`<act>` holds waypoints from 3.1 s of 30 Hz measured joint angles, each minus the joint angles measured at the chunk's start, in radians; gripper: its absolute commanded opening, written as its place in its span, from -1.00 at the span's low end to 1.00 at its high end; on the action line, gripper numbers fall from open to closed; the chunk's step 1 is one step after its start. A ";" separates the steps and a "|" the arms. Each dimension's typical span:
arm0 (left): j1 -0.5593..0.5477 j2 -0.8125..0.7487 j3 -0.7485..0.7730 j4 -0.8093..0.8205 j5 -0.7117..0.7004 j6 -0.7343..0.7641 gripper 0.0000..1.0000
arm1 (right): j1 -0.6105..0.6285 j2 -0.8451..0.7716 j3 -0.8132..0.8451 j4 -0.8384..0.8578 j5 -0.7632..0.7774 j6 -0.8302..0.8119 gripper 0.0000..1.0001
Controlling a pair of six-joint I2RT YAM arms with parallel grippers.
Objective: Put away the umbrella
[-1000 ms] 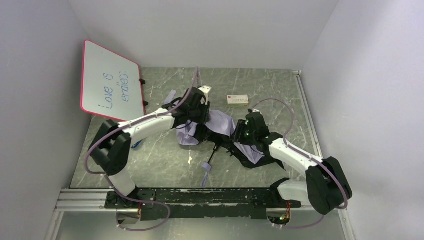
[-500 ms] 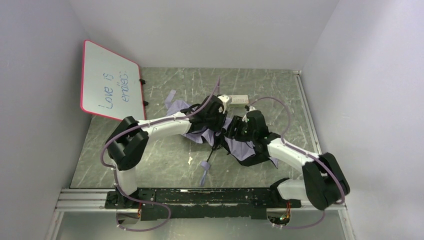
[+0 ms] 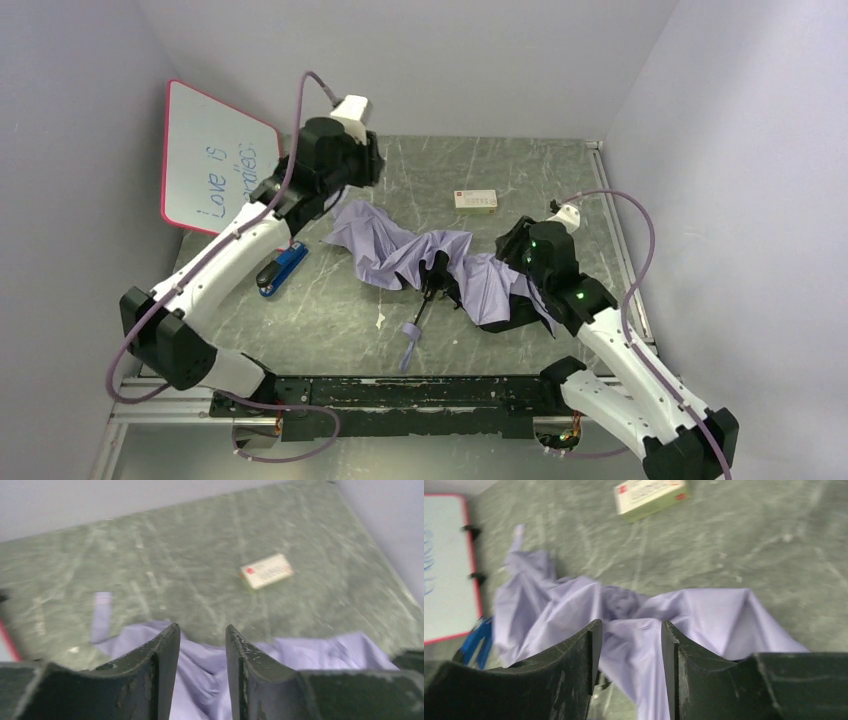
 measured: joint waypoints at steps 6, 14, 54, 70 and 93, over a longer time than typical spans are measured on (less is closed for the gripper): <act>0.146 0.161 0.091 -0.084 -0.148 0.007 -0.74 | -0.052 0.109 -0.008 -0.055 0.185 0.027 -0.90; 0.201 0.430 0.176 -0.188 -0.278 0.052 -0.91 | -0.320 0.278 -0.033 -0.013 0.195 0.019 -1.00; 0.167 0.766 0.266 -0.228 -0.218 0.122 -0.91 | -0.504 0.232 -0.313 0.018 -0.122 0.268 -1.00; -0.092 0.668 0.131 -0.212 -0.050 0.011 -0.90 | -0.361 0.187 -0.380 0.080 -0.278 0.378 -1.00; -0.267 0.687 0.140 -0.039 0.185 -0.139 -0.91 | -0.063 0.578 -0.281 0.512 -0.319 0.539 -1.00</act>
